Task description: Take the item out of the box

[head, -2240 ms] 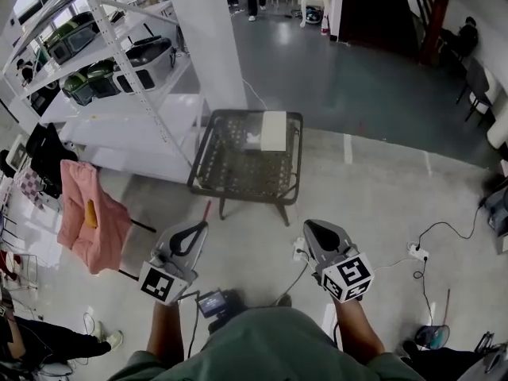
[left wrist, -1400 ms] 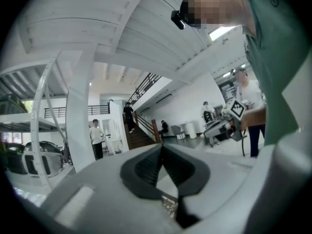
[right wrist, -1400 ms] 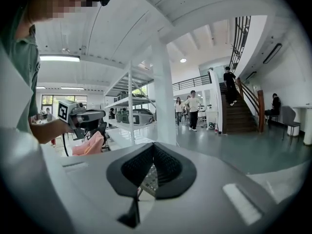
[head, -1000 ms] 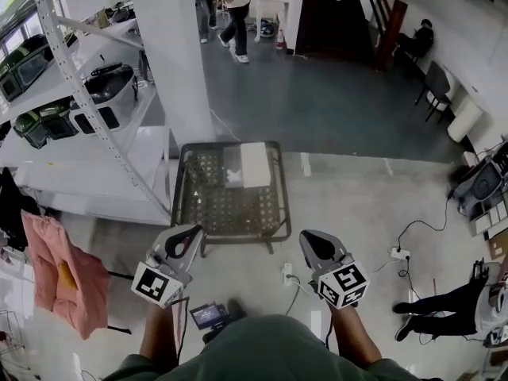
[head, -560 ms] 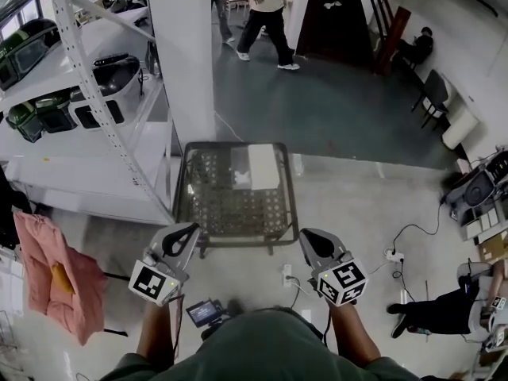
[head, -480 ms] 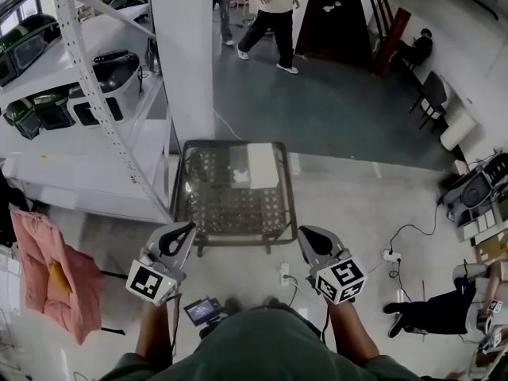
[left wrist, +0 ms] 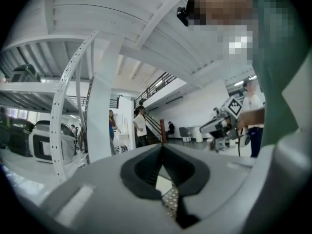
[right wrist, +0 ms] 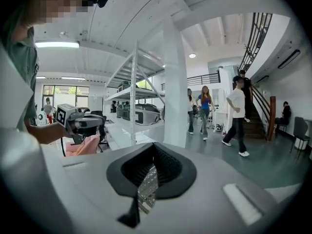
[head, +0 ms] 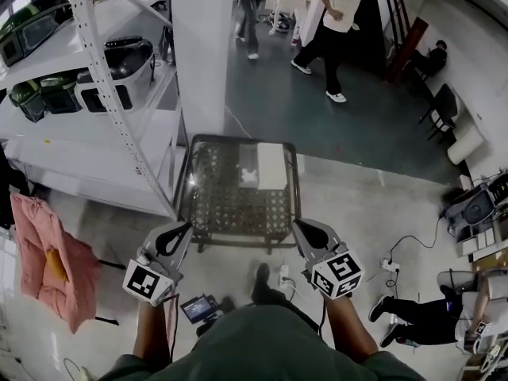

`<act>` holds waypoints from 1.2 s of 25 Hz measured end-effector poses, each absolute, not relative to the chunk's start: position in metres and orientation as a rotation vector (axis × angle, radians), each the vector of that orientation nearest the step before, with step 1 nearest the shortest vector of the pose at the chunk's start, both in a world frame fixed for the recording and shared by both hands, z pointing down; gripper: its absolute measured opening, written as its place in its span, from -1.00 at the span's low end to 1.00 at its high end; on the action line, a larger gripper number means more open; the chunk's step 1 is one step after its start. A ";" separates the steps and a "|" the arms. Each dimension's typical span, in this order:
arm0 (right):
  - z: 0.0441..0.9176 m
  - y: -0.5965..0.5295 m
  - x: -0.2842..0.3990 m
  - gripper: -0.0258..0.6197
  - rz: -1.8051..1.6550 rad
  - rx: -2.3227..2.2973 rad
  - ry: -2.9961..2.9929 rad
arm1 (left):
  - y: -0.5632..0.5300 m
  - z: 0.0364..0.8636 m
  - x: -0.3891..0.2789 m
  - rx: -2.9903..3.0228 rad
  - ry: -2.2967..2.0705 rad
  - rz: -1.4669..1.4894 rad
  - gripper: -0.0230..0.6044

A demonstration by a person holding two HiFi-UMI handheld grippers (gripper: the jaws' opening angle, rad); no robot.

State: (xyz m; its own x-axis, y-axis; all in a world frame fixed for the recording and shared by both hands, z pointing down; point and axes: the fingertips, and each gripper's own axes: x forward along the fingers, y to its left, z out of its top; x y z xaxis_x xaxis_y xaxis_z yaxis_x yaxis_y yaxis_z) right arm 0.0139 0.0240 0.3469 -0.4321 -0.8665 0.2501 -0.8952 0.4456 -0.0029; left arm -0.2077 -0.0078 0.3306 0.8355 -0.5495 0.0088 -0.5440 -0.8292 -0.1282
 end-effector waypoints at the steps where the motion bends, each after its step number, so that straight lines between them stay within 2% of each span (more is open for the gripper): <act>1: 0.348 0.018 0.017 -0.91 0.199 1.530 -2.493 | -0.011 0.330 -0.204 -2.887 0.870 -0.076 -0.92; 9: 0.366 -0.049 0.057 -0.91 0.245 1.468 -2.557 | -0.060 0.337 -0.171 -2.858 0.960 -0.185 -0.92; 18: 0.385 -0.130 0.128 -0.91 0.319 1.385 -2.617 | -0.132 0.334 -0.083 -2.846 1.004 -0.254 -0.92; 30: 0.422 -0.208 0.160 -0.91 0.381 1.272 -2.681 | -0.187 0.344 -0.034 -2.811 1.083 -0.362 -0.92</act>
State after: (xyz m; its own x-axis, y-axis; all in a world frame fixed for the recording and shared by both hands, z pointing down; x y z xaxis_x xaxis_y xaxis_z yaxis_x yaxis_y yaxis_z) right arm 0.1602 -0.2082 0.4217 -0.6292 -0.7389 0.2410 -0.7768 0.6082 -0.1634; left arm -0.0341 -0.1869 0.3435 0.7175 -0.6724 0.1820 -0.6468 -0.7401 -0.1843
